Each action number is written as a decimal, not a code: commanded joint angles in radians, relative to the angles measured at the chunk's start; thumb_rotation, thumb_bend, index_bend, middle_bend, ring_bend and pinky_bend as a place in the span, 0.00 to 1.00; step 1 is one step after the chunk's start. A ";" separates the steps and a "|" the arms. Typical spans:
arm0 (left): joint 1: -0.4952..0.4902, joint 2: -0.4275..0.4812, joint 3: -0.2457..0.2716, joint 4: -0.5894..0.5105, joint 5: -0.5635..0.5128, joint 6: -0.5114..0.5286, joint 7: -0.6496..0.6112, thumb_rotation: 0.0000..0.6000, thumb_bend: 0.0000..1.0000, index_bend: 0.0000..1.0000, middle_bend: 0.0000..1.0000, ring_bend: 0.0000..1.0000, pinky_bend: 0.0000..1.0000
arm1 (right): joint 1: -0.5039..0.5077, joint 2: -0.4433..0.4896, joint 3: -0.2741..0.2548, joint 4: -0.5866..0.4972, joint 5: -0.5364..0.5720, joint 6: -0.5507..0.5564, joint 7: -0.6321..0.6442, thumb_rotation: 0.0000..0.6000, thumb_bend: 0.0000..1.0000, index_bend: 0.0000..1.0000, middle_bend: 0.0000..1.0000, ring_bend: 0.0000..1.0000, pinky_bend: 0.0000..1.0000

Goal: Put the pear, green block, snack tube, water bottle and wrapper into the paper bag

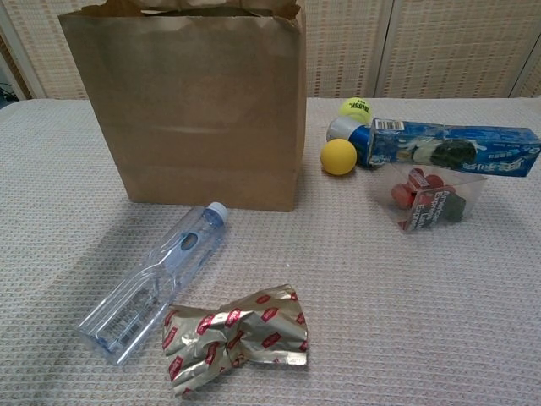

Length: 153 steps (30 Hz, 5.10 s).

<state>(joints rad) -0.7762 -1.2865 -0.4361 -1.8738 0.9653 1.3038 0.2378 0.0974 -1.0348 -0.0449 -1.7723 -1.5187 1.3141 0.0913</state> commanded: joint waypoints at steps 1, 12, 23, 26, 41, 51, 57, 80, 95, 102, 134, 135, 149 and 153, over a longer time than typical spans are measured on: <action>0.099 0.054 0.027 -0.021 0.085 0.094 -0.087 1.00 0.56 0.40 0.30 0.29 0.42 | 0.000 -0.001 -0.001 0.000 0.001 -0.001 -0.002 1.00 0.06 0.00 0.00 0.00 0.00; 0.296 0.212 0.323 0.156 0.468 0.075 -0.185 1.00 0.49 0.35 0.29 0.29 0.37 | -0.001 -0.014 0.003 0.008 -0.012 0.012 0.000 1.00 0.06 0.00 0.00 0.00 0.00; 0.290 0.181 0.547 0.428 0.862 -0.005 -0.030 1.00 0.35 0.06 0.00 0.00 0.10 | -0.012 -0.062 0.005 0.104 -0.132 0.124 0.149 1.00 0.06 0.00 0.00 0.00 0.00; 0.231 0.193 0.577 0.483 0.997 -0.047 0.066 1.00 0.33 0.02 0.00 0.00 0.08 | -0.009 -0.060 0.003 0.101 -0.131 0.119 0.147 1.00 0.06 0.00 0.00 0.00 0.00; 0.001 0.095 0.605 0.556 1.319 -0.204 0.281 1.00 0.33 0.00 0.00 0.00 0.04 | -0.003 -0.046 -0.005 0.082 -0.118 0.101 0.156 1.00 0.06 0.00 0.00 0.00 0.00; -0.032 0.042 0.590 0.521 1.311 -0.224 0.303 1.00 0.34 0.00 0.00 0.00 0.03 | -0.001 -0.035 -0.009 0.069 -0.109 0.090 0.158 1.00 0.06 0.00 0.00 0.00 0.00; -0.043 -0.009 0.586 0.557 1.301 -0.245 0.317 1.00 0.34 0.00 0.00 0.00 0.03 | 0.000 -0.031 -0.011 0.063 -0.106 0.084 0.159 1.00 0.06 0.00 0.00 0.00 0.00; -0.080 -0.129 0.625 0.696 1.241 -0.327 0.317 1.00 0.43 0.16 0.06 0.06 0.18 | 0.007 -0.021 -0.010 0.044 -0.088 0.064 0.167 1.00 0.06 0.00 0.00 0.00 0.00; -0.056 -0.006 0.696 0.690 1.260 -0.144 0.233 1.00 0.60 0.63 0.62 0.57 0.65 | 0.005 -0.018 -0.008 0.041 -0.081 0.066 0.168 1.00 0.06 0.00 0.00 0.00 0.00; 0.040 0.195 0.701 0.688 1.151 -0.057 0.232 1.00 0.60 0.63 0.62 0.57 0.65 | 0.006 -0.021 -0.011 0.038 -0.077 0.055 0.153 1.00 0.06 0.00 0.00 0.00 0.00; 0.172 -0.012 -0.063 -0.010 0.176 0.144 -0.250 1.00 0.60 0.64 0.62 0.57 0.64 | 0.005 -0.024 -0.010 0.042 -0.078 0.056 0.143 1.00 0.06 0.00 0.00 0.00 0.00; 0.165 -0.021 -0.071 -0.020 0.179 0.149 -0.255 1.00 0.60 0.64 0.62 0.57 0.64 | 0.005 -0.024 -0.010 0.042 -0.078 0.057 0.144 1.00 0.06 0.00 0.00 0.00 0.00; 0.125 -0.061 -0.022 -0.032 0.202 0.088 -0.212 1.00 0.60 0.64 0.61 0.57 0.63 | 0.005 -0.023 -0.012 0.039 -0.076 0.052 0.140 1.00 0.06 0.00 0.00 0.00 0.00; 0.103 -0.080 -0.031 -0.015 0.158 0.038 -0.236 1.00 0.60 0.63 0.60 0.56 0.62 | 0.005 -0.023 -0.012 0.039 -0.075 0.051 0.138 1.00 0.06 0.00 0.00 0.00 0.00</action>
<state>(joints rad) -0.6590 -1.3548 -0.4658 -1.8963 1.1438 1.3653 0.0128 0.1025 -1.0580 -0.0565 -1.7335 -1.5934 1.3655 0.2289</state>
